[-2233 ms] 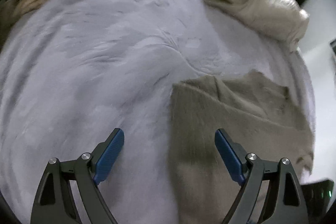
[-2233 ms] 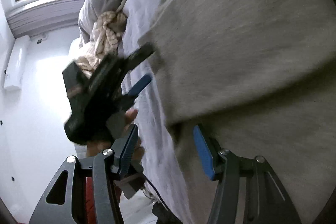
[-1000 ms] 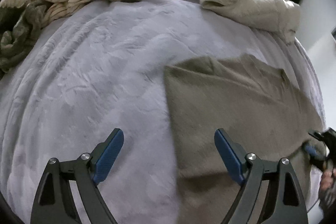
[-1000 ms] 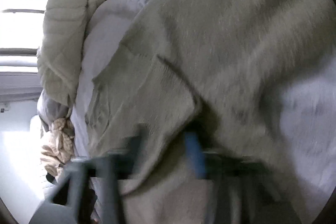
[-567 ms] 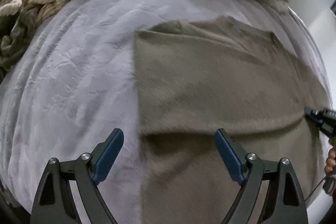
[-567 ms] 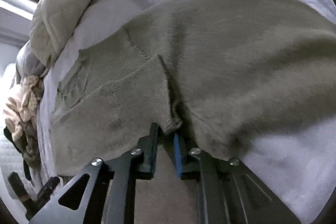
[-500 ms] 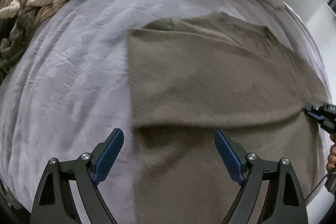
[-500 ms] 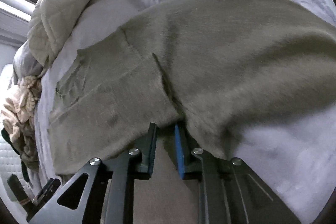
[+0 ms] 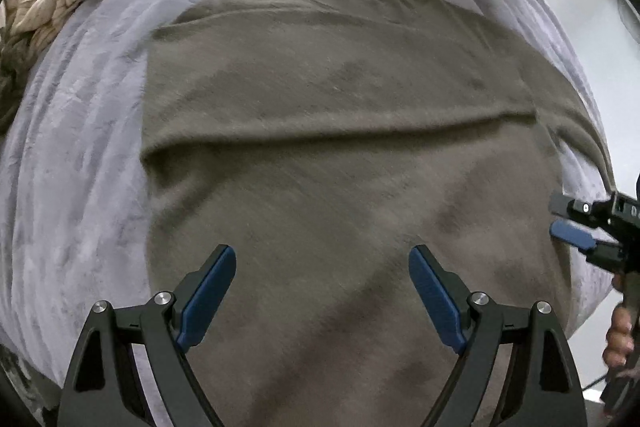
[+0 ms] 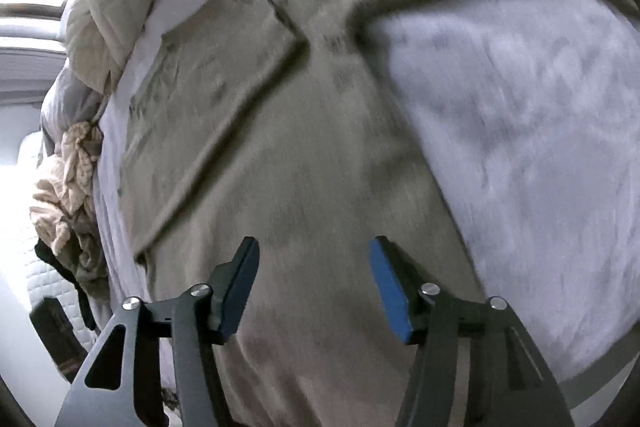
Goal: Fold small clothes
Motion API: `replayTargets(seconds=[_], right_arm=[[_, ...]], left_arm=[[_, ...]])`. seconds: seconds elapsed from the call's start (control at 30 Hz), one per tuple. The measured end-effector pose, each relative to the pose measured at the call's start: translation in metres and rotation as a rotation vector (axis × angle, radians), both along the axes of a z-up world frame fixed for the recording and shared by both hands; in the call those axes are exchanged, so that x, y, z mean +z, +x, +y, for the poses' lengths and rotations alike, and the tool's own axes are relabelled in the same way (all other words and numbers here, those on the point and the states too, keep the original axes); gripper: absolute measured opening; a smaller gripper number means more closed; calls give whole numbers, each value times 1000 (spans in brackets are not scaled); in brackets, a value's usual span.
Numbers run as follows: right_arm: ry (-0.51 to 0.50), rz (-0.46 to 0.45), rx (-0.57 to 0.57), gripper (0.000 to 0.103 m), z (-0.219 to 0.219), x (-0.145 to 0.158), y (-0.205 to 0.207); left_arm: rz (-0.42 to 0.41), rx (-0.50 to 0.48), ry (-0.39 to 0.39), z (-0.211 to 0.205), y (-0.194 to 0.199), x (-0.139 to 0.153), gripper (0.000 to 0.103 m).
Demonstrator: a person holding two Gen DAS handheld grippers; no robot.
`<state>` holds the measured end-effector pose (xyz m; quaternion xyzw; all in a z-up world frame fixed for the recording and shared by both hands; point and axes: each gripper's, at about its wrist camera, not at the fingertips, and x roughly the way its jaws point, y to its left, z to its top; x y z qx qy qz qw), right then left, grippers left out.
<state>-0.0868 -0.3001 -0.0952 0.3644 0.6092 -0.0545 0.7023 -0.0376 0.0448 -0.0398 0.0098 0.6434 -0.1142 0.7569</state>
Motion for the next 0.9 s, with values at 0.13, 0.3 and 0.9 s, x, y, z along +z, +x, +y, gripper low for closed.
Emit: replayTargets(seconds=[0.13,0.3,0.9], right_arm=[[47,6,-6,76,-3,1,-21],[175,-31,-75,84,-18,-4,-41],[109,-142,-304,103,-152,14,-73]], left_arm=[[45,9,-17,-15,-12,1,88],[62,-38,-10,-37,-24,4,88],[87,-157,1,-141,-11,3,88]])
